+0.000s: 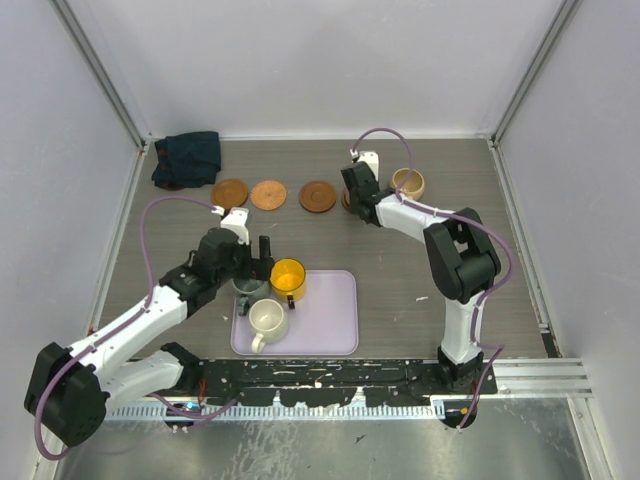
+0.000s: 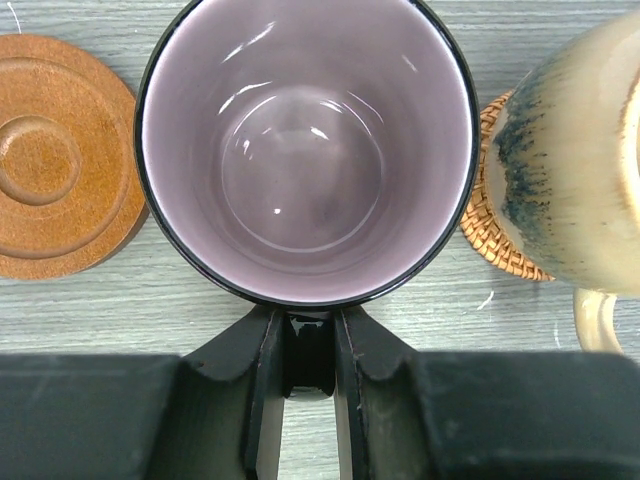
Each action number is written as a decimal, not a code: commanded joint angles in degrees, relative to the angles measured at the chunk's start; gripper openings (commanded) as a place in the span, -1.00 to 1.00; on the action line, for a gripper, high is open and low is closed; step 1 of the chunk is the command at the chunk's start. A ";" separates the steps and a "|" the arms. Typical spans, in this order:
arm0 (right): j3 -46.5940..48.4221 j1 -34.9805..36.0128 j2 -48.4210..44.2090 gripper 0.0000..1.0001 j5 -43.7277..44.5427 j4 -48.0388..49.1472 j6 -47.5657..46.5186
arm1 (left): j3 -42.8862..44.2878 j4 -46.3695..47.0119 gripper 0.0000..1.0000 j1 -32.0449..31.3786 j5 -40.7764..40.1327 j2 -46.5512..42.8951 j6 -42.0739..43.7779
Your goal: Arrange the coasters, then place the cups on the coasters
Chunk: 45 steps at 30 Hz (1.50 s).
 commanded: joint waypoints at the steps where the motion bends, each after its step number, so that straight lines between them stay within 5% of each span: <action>1: 0.56 -0.23 -5.29 -0.46 0.44 1.24 1.17 | 2.17 1.08 0.96 -0.02 0.20 -1.65 -0.37; 9: 0.35 -0.23 -5.75 0.17 0.32 0.97 0.79 | 2.04 1.17 0.96 0.00 0.28 -1.71 -0.35; 28: -5.48 1.38 -18.48 0.31 0.38 1.85 0.82 | 1.55 0.68 0.96 -0.11 0.93 -3.93 -0.24; 45: -15.29 14.55 -34.87 0.37 -8.71 -11.99 6.61 | 1.51 -19.36 0.96 -1.73 0.59 -18.34 -6.44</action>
